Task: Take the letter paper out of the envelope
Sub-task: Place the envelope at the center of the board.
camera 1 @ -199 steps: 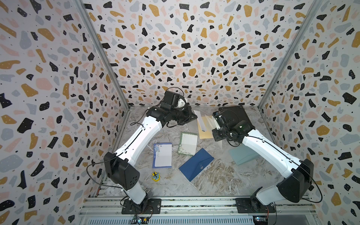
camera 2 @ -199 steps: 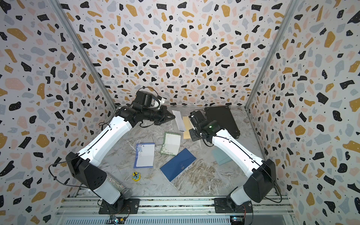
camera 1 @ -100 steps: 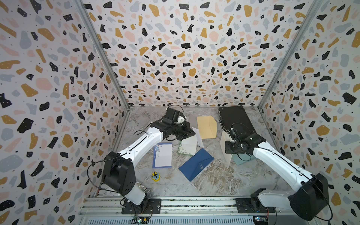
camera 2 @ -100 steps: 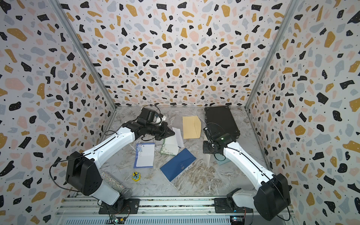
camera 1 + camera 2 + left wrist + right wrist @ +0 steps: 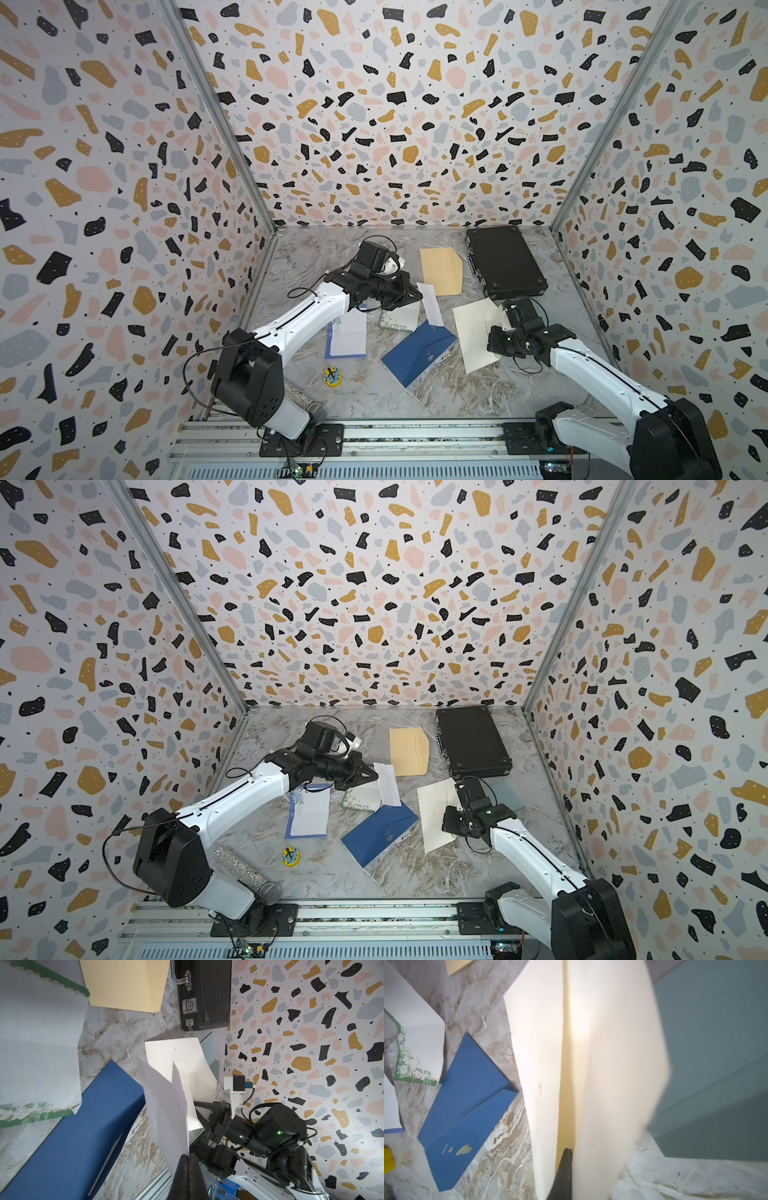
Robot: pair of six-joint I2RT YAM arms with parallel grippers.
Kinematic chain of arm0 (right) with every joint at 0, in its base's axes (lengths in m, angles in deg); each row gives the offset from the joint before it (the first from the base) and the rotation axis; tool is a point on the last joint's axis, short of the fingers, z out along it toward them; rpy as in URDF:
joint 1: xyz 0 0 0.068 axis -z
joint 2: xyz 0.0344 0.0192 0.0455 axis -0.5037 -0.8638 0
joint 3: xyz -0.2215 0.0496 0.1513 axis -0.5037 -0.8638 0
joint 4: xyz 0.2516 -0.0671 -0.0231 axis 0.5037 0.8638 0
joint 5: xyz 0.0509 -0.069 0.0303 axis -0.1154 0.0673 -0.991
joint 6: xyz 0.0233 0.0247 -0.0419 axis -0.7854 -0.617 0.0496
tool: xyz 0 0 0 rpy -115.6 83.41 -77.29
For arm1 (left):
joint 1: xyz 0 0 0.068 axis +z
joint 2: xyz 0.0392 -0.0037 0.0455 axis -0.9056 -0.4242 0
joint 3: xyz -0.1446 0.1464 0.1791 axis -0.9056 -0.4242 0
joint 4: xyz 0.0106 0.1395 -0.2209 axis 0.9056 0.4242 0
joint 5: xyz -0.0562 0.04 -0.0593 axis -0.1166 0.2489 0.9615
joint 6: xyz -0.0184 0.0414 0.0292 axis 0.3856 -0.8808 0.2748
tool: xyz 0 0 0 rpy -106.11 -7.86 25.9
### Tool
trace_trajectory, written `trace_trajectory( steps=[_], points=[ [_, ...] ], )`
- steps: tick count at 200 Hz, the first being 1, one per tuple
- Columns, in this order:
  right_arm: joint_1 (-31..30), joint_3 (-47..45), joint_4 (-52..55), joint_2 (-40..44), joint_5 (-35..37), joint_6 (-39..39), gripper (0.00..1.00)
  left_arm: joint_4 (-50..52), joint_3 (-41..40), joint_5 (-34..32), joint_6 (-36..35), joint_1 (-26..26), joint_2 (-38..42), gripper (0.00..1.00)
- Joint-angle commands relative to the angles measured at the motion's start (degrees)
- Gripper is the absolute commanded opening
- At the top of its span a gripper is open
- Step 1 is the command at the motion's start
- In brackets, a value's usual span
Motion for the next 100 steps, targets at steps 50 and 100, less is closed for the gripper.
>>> trace_trajectory(
  steps=[50,100],
  points=[
    [-0.51,-0.41,-12.64,-4.07,-8.66,-5.6,0.0,-0.26,-1.29,0.35,-3.23,0.05,2.62,0.0],
    [-0.86,3.52,-6.34,-9.96,-6.97,-5.08,0.0,-0.49,-0.74,0.21,-3.23,0.05,1.79,0.0]
  ],
)
